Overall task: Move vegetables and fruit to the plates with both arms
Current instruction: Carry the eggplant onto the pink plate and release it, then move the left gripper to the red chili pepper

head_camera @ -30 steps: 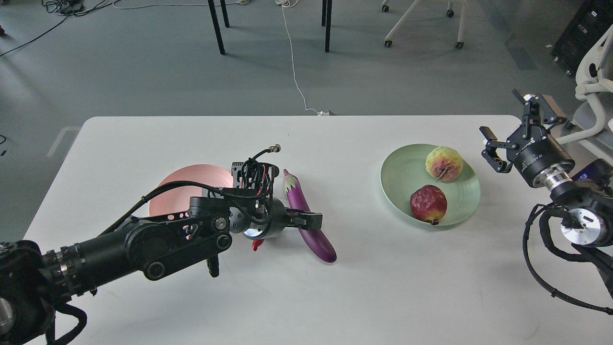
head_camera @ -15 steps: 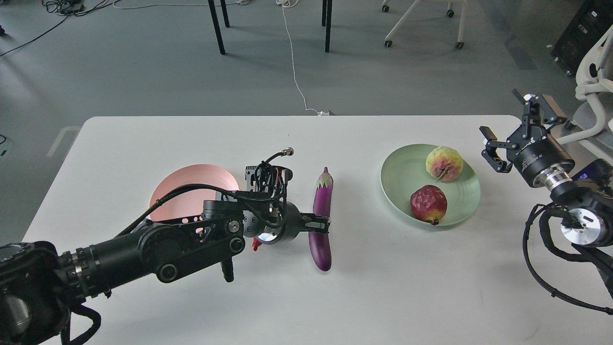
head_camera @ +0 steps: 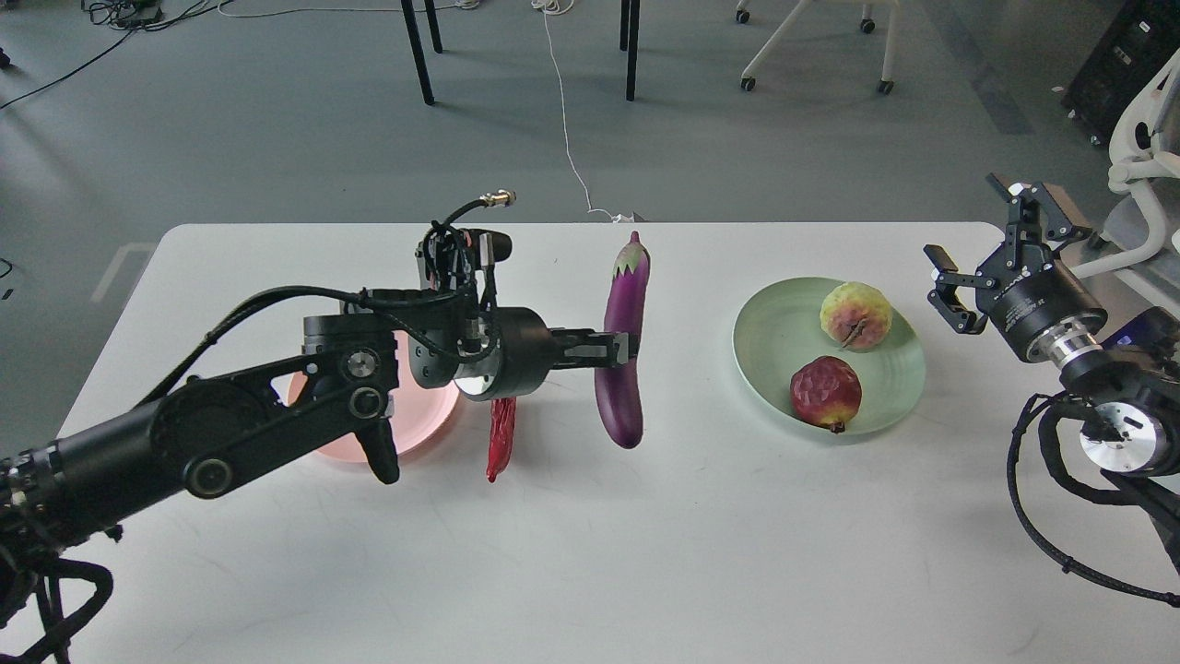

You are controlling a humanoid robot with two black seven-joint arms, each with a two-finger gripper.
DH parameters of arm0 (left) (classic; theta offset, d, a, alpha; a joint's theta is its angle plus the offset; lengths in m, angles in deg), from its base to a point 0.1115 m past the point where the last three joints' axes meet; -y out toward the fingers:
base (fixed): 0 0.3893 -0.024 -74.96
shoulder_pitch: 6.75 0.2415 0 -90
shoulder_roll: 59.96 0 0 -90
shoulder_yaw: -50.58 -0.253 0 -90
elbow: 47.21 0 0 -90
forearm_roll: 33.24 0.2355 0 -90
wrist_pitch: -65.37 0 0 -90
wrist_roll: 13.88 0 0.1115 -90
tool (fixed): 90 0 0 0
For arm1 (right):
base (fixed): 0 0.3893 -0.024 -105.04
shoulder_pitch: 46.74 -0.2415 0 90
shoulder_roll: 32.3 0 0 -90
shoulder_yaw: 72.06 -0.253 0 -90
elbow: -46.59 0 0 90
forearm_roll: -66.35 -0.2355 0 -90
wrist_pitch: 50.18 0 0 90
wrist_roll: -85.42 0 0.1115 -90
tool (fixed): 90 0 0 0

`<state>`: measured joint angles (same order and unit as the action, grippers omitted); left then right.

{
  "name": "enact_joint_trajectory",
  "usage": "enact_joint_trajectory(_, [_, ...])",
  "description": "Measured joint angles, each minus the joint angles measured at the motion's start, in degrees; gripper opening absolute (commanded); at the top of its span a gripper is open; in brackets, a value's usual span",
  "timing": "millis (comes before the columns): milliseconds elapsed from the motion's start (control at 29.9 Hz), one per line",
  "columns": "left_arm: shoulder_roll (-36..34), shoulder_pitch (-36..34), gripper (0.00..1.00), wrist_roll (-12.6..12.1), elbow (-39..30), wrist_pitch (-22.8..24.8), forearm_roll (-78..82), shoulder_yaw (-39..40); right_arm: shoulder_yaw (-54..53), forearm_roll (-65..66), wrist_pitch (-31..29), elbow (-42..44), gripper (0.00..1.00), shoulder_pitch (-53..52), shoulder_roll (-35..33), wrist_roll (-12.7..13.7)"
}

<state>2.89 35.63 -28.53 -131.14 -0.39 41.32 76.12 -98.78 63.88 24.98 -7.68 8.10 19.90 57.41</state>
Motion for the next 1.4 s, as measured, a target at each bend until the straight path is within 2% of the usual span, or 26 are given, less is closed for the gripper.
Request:
enact_joint_trajectory(167, [-13.05, 0.43, 0.1, 7.27, 1.03, 2.04, 0.92, -0.89, 0.01, 0.08, 0.0, -0.05, 0.98, 0.0, 0.53, 0.0])
enact_joint_trajectory(401, [-22.61, 1.51, 0.14, 16.62, 4.71, 3.47, 7.95, -6.52, 0.1, 0.09, 0.0, -0.02, 0.98, 0.0, 0.67, 0.0])
enact_joint_trajectory(468, [-23.52, 1.55, 0.25, 17.85, 5.05, 3.47, 8.98, -8.05, 0.1, 0.09, -0.01, 0.01, 0.98, 0.0, 0.51, 0.0])
enact_joint_trajectory(668, [-23.66, 1.56, 0.61, 18.46, 5.5, 3.47, 9.45, -9.39, 0.1, 0.09, -0.01, 0.01, 0.98, 0.0, 0.11, 0.0])
enact_joint_trajectory(868, [-24.26, 1.56, 0.83, 18.59, 6.85, 3.62, 9.52, -10.03, 0.07, 0.09, -0.1, -0.08, 0.98, 0.34, 0.02, 0.0])
enact_joint_trajectory(1002, [-25.2, 1.56, 0.9, 18.71, 6.96, 3.62, 9.52, -10.04, -0.04, 0.09, -0.1, -0.13, 0.98, 0.35, -0.01, 0.0])
enact_joint_trajectory(1202, [-24.8, 0.2, 0.9, 18.71, 6.03, 3.26, 8.87, -8.5, -0.08, 0.09, -0.1, -0.15, 0.98, 0.35, 0.08, 0.0])
enact_joint_trajectory(1403, [-19.82, -2.82, 0.9, 17.54, 1.95, 2.99, 8.69, -6.25, -0.08, 0.09, -0.1, -0.05, 0.98, 0.35, 0.13, 0.0])
